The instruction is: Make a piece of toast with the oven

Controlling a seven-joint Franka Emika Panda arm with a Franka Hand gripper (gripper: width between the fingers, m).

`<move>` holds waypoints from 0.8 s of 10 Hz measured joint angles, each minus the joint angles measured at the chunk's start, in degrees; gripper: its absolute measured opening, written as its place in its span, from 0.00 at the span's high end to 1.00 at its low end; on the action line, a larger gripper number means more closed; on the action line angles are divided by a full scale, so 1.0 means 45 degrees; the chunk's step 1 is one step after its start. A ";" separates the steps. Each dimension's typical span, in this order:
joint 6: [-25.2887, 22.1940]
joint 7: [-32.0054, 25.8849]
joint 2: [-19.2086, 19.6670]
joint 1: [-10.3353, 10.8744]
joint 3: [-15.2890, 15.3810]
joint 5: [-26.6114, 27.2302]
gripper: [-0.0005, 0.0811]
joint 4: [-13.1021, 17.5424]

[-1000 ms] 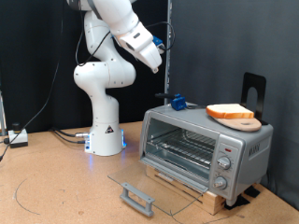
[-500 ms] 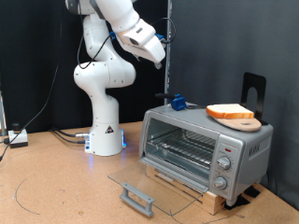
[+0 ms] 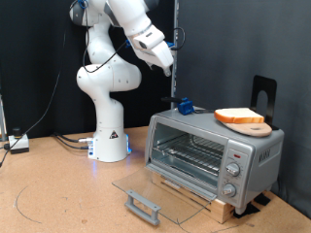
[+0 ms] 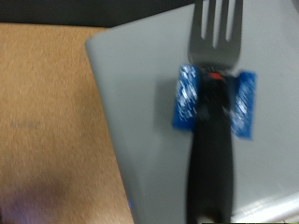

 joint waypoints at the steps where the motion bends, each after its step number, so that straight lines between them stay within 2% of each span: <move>1: 0.0225 0.0243 -0.0311 0.0069 0.0483 0.0464 0.01 -0.0369; 3: 0.0748 0.0508 -0.0537 0.0225 0.1442 0.1095 0.01 -0.0668; 5: 0.1027 0.0757 -0.0473 0.0195 0.1485 0.1392 0.01 -0.0594; 8: 0.2855 0.1150 0.0360 0.0130 0.2257 0.2245 0.01 -0.0688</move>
